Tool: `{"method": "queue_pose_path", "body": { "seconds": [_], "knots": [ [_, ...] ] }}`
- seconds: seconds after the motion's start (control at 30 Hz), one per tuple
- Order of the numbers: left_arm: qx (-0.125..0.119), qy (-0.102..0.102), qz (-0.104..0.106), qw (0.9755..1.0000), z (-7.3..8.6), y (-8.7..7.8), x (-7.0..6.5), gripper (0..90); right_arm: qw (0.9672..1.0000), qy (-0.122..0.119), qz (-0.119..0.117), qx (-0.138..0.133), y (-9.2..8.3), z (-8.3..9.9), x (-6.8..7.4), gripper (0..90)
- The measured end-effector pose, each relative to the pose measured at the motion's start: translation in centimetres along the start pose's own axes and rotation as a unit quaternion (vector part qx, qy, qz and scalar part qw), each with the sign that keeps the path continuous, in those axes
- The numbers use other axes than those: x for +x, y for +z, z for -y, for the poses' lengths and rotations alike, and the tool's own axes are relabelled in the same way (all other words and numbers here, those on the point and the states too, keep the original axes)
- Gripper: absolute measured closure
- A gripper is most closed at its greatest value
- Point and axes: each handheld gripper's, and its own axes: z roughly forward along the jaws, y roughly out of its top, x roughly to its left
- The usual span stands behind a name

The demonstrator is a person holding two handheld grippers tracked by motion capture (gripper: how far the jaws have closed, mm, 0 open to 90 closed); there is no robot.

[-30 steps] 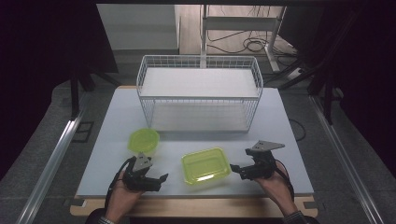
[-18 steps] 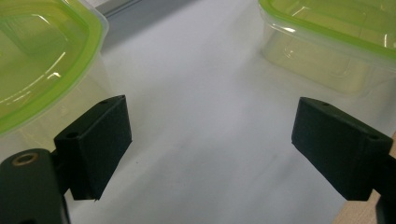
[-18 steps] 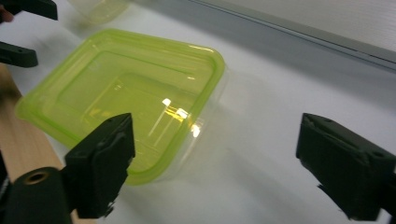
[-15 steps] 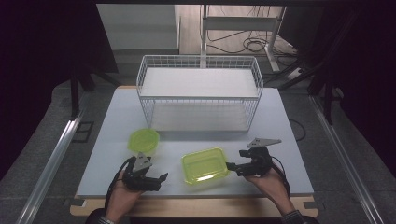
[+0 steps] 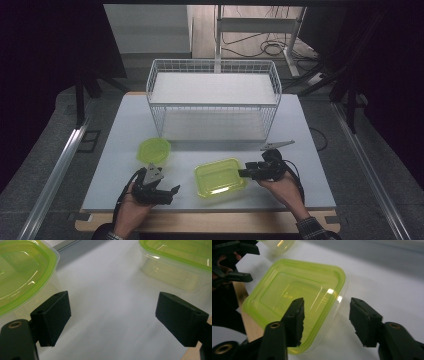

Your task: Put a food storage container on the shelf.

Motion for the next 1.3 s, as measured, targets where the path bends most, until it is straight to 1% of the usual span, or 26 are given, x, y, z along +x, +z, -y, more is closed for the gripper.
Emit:
{"method": "queue_pose_path", "body": {
  "seconds": [0.07, 0.1, 0.13, 0.17, 0.27, 0.3, 0.37, 0.4, 0.47, 0.5, 0.53, 0.57, 0.67, 0.7, 0.87, 0.93, 1.0, 1.07, 1.1, 1.13, 1.2, 1.3],
  "knots": [
    [0.001, 0.002, 0.0, 1.0, 0.0, 0.0, 0.0, 12.8, 0.9995, 0.018, -0.021, 0.01, 0.3, 0.0, -0.6, 50.5],
    [0.001, 0.003, -0.001, 1.0, 0.0, 0.1, 0.0, 12.9, 0.9994, 0.022, -0.026, 0.013, 0.4, -0.1, -0.7, 51.6],
    [0.001, 0.003, -0.001, 1.0, 0.0, 0.1, -0.1, 12.9, 0.9994, 0.022, -0.026, 0.013, 0.4, -0.1, -0.7, 51.6],
    [0.001, 0.004, -0.001, 1.0, 0.0, 0.1, -0.1, 12.9, 0.9989, 0.027, -0.034, 0.018, 0.6, -0.1, -0.9, 53.8],
    [0.002, 0.004, -0.001, 1.0, 0.0, 0.1, -0.1, 12.9, 0.9978, 0.038, -0.046, 0.029, 1.1, -0.2, -1.1, 57.4],
    [0.002, 0.005, -0.001, 1.0, 0.0, 0.1, -0.1, 12.9, 0.9978, 0.038, -0.046, 0.029, 1.1, -0.2, -1.1, 57.4],
    [0.003, 0.006, -0.002, 1.0, 0.0, 0.1, -0.1, 12.9, 0.9967, 0.046, -0.053, 0.041, 1.4, -0.2, -1.3, 61.8],
    [0.003, 0.007, -0.002, 1.0, 0.0, 0.1, -0.1, 12.9, 0.9961, 0.052, -0.058, 0.041, 1.5, -0.2, -1.4, 63.7],
    [0.004, 0.008, -0.002, 1.0, 0.0, 0.1, -0.1, 13.0, 0.9956, 0.057, -0.061, 0.044, 1.5, -0.2, -1.5, 65.3],
    [0.004, 0.009, -0.002, 1.0, 0.0, 0.1, -0.2, 13.0, 0.9943, 0.068, -0.069, 0.045, 1.6, -0.2, -1.6, 68.7],
    [0.004, 0.009, -0.003, 0.9999, 0.0, 0.2, -0.2, 13.0, 0.992, 0.082, -0.084, 0.046, 1.5, -0.2, -1.8, 72.5],
    [0.005, 0.009, -0.002, 0.9999, 0.0, 0.2, -0.2, 13.0, 0.992, 0.082, -0.084, 0.046, 1.5, -0.2, -1.8, 72.5],
    [0.005, 0.01, -0.003, 0.9999, 0.0, 0.2, -0.2, 13.0, 0.9888, 0.094, -0.107, 0.042, 1.4, -0.3, -1.7, 78.9],
    [0.005, 0.011, -0.003, 0.9999, 0.0, 0.2, -0.2, 13.0, 0.9892, 0.091, -0.106, 0.043, 1.3, -0.4, -1.5, 79.3],
    [0.005, 0.012, -0.003, 0.9999, 0.0, 0.2, -0.3, 13.0, 0.9894, 0.096, -0.103, 0.037, 1.1, -0.4, -1.2, 79.5],
    [0.005, 0.012, -0.004, 0.9999, 0.0, 0.2, -0.3, 13.0, 0.9895, 0.102, -0.1, 0.025, 0.8, -0.4, -1.2, 79.6],
    [0.004, 0.011, -0.004, 0.9999, 0.0, 0.1, -0.2, 13.0, 0.989, 0.105, -0.102, 0.02, 0.6, -0.5, -1.2, 79.6],
    [0.003, 0.009, -0.003, 0.9999, 0.0, 0.1, -0.2, 13.0, 0.9893, 0.106, -0.1, 0.005, 0.0, -0.6, -1.1, 79.6],
    [0.003, 0.009, -0.003, 0.9999, 0.0, 0.1, -0.2, 12.9, 0.9893, 0.106, -0.1, 0.005, 0.0, -0.6, -1.1, 79.6],
    [0.003, 0.008, -0.002, 1.0, 0.0, 0.1, -0.2, 12.9, 0.9894, 0.107, -0.098, -0.003, -0.4, -0.7, -1.1, 79.6],
    [0.002, 0.008, -0.001, 1.0, 0.0, 0.1, -0.2, 12.8, 0.9892, 0.109, -0.098, -0.007, -0.6, -0.7, -1.1, 79.6],
    [0.0, 0.006, 0.002, 1.0, 0.0, 0.1, -0.2, 12.2, 0.9888, 0.113, -0.094, -0.021, -1.1, -0.7, -1.3, 79.6]
  ]
}}
